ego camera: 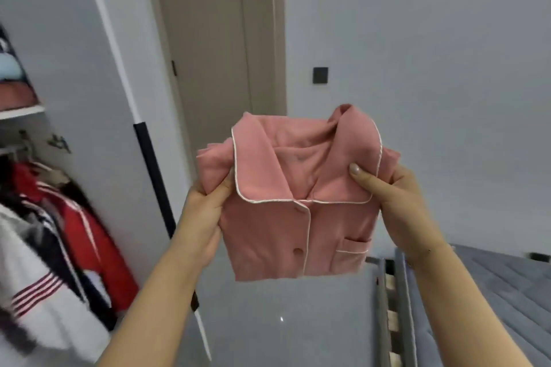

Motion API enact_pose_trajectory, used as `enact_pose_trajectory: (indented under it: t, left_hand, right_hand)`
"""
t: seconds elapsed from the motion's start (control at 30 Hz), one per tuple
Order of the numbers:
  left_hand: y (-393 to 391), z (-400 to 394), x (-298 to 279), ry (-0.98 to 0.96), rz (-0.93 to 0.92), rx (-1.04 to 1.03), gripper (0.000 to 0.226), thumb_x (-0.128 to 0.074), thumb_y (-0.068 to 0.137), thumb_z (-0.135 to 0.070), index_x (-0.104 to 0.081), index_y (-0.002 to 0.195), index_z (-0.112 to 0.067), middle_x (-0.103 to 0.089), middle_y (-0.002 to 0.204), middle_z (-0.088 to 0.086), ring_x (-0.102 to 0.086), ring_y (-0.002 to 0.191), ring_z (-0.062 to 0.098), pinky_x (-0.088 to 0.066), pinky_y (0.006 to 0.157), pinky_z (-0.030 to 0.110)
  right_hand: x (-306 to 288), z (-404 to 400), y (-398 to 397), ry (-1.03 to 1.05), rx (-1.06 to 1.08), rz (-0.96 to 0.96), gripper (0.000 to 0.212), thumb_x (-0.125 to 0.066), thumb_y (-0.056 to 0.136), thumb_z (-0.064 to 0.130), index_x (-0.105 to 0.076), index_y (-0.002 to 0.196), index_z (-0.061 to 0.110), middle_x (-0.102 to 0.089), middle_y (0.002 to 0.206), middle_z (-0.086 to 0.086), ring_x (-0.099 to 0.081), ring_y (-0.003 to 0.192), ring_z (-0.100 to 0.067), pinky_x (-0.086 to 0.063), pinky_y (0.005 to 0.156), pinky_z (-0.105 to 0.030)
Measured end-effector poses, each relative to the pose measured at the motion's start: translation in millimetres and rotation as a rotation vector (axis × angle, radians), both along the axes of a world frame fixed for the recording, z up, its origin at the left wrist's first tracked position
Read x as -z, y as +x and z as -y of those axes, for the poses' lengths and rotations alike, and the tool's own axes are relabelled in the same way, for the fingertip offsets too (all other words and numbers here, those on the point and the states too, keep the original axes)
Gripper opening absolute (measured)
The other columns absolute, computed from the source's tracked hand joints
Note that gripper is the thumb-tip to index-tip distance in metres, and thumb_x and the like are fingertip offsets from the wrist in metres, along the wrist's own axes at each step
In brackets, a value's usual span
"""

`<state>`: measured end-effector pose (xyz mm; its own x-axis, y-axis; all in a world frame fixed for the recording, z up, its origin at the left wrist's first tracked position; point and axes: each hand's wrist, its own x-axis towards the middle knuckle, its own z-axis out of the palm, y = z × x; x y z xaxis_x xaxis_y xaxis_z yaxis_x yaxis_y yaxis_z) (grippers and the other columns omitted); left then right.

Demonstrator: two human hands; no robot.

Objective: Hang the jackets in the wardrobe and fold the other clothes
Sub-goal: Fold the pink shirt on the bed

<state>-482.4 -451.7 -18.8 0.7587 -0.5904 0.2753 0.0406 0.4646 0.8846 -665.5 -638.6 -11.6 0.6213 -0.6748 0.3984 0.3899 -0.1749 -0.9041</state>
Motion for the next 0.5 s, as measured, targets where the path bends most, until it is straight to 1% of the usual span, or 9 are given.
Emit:
enact_pose_trajectory:
  t: [0.13, 0.2, 0.23, 0.3, 0.43, 0.5]
  left_hand:
    - [39.1, -65.1, -31.1, -0.068, 0.046, -0.245, 0.024, -0.073, 0.074, -0.028, -0.078, 0.096, -0.023, -0.075, 0.1, 0.003, -0.072, 0.091, 0.012, -0.055, 0.068, 0.021]
    - [57.3, -100.3, -44.9, -0.078, 0.07, -0.341, 0.019, -0.071, 0.076, -0.025, -0.079, 0.093, -0.023, -0.076, 0.099, 0.004, -0.072, 0.09, 0.012, -0.056, 0.068, 0.022]
    - [66.9, -118.2, -51.7, -0.08, 0.082, -0.373, 0.019, -0.07, 0.077, -0.024, -0.079, 0.094, -0.022, -0.075, 0.1, 0.005, -0.072, 0.091, 0.013, -0.056, 0.069, 0.022]
    - [87.7, -153.2, -65.6, -0.072, 0.098, -0.444, 0.022, -0.07, 0.077, -0.024, -0.078, 0.096, -0.018, -0.075, 0.101, 0.007, -0.072, 0.09, 0.015, -0.056, 0.068, 0.022]
    - [132.8, -211.9, -91.1, -0.042, 0.11, -0.593, 0.035, -0.071, 0.075, -0.027, -0.072, 0.107, -0.012, -0.075, 0.103, 0.009, -0.073, 0.09, 0.018, -0.057, 0.064, 0.024]
    - [162.2, -239.5, -102.2, -0.04, 0.128, -0.645, 0.038, -0.072, 0.075, -0.027, -0.071, 0.11, -0.013, -0.075, 0.103, 0.01, -0.073, 0.089, 0.019, -0.057, 0.063, 0.024]
  right_hand:
    - [-26.3, -29.0, 93.1, -0.031, -0.24, 0.05, 0.032, -0.077, 0.074, 0.032, -0.075, 0.102, 0.016, -0.074, 0.106, -0.006, -0.07, 0.102, -0.02, -0.057, 0.08, -0.026]
    - [-38.2, -51.6, 136.3, -0.053, -0.333, 0.065, 0.037, -0.077, 0.074, 0.035, -0.074, 0.105, 0.017, -0.074, 0.107, -0.004, -0.069, 0.103, -0.02, -0.056, 0.082, -0.029]
    - [-44.1, -64.1, 157.4, -0.058, -0.379, 0.072, 0.037, -0.077, 0.073, 0.036, -0.074, 0.106, 0.018, -0.074, 0.107, -0.003, -0.07, 0.103, -0.019, -0.056, 0.082, -0.029]
    - [-54.7, -90.3, 198.7, -0.06, -0.463, 0.092, 0.031, -0.077, 0.075, 0.034, -0.075, 0.104, 0.022, -0.075, 0.105, -0.002, -0.07, 0.1, -0.017, -0.057, 0.077, -0.025]
    - [-76.1, -141.9, 276.0, -0.054, -0.577, 0.141, 0.024, -0.075, 0.08, 0.028, -0.075, 0.102, 0.018, -0.075, 0.104, -0.005, -0.071, 0.098, -0.02, -0.057, 0.074, -0.025]
    - [-86.9, -168.5, 317.2, -0.054, -0.636, 0.171, 0.021, -0.074, 0.082, 0.026, -0.075, 0.102, 0.018, -0.075, 0.105, -0.006, -0.071, 0.098, -0.02, -0.057, 0.074, -0.025]
